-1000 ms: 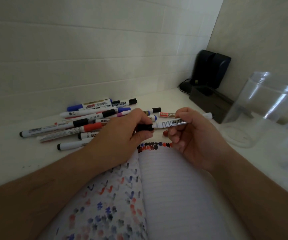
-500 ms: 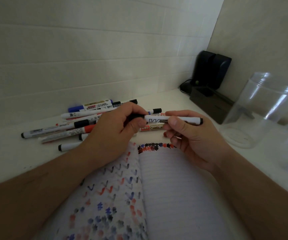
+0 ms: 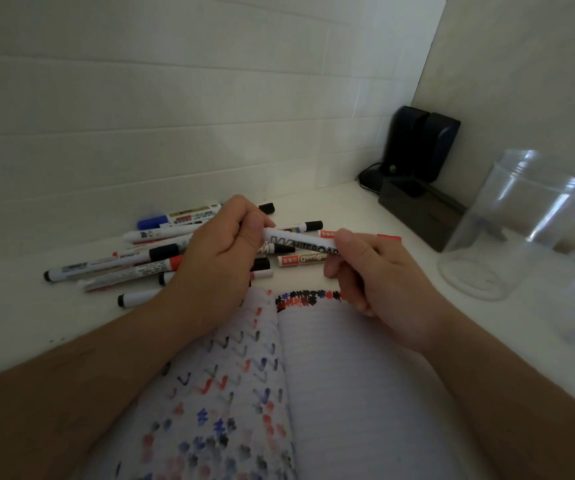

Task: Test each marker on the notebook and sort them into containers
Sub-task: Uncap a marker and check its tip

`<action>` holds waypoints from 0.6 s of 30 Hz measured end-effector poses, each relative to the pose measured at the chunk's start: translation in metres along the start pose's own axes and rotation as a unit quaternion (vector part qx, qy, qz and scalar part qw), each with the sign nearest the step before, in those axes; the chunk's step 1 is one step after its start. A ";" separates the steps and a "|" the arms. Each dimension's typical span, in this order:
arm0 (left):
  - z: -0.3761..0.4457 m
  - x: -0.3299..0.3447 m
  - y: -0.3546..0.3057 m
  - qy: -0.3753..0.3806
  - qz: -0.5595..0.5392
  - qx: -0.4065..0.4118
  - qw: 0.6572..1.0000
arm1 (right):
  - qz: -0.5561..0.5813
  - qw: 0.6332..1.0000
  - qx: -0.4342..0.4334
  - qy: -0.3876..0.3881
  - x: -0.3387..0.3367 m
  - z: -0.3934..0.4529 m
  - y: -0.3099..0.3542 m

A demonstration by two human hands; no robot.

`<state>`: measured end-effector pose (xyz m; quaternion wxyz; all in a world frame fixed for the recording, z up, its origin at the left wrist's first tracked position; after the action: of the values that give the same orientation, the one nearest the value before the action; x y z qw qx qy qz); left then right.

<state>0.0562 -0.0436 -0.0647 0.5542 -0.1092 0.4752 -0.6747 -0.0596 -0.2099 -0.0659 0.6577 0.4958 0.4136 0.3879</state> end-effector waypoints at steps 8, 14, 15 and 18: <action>-0.006 0.001 -0.013 -0.037 0.071 0.029 0.996 | 0.009 0.998 -0.020 0.052 0.003 -0.001 0.005; -0.007 0.008 -0.023 -0.001 0.066 0.038 0.997 | 0.008 1.000 -0.011 0.023 -0.009 0.002 0.003; -0.009 0.012 -0.022 0.021 0.064 0.039 0.997 | 0.034 0.999 0.010 0.001 -0.013 0.004 0.001; -0.016 0.026 -0.020 0.092 0.101 0.050 0.989 | 0.208 0.965 0.120 -0.104 -0.035 0.009 -0.012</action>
<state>0.0235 -0.0588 -0.0676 0.5781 0.0294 0.4981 -0.6456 -0.0623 -0.2472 -0.0707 0.5374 0.6839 0.2741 0.4102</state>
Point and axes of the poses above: each hand's wrist, its own z-axis towards the middle knuckle, its own x-axis out of the palm, y = z × x, the point moved 5 cm from there along z, towards the middle knuckle, and after that the axes turned 6 degrees about z, right-handed, at the moved point
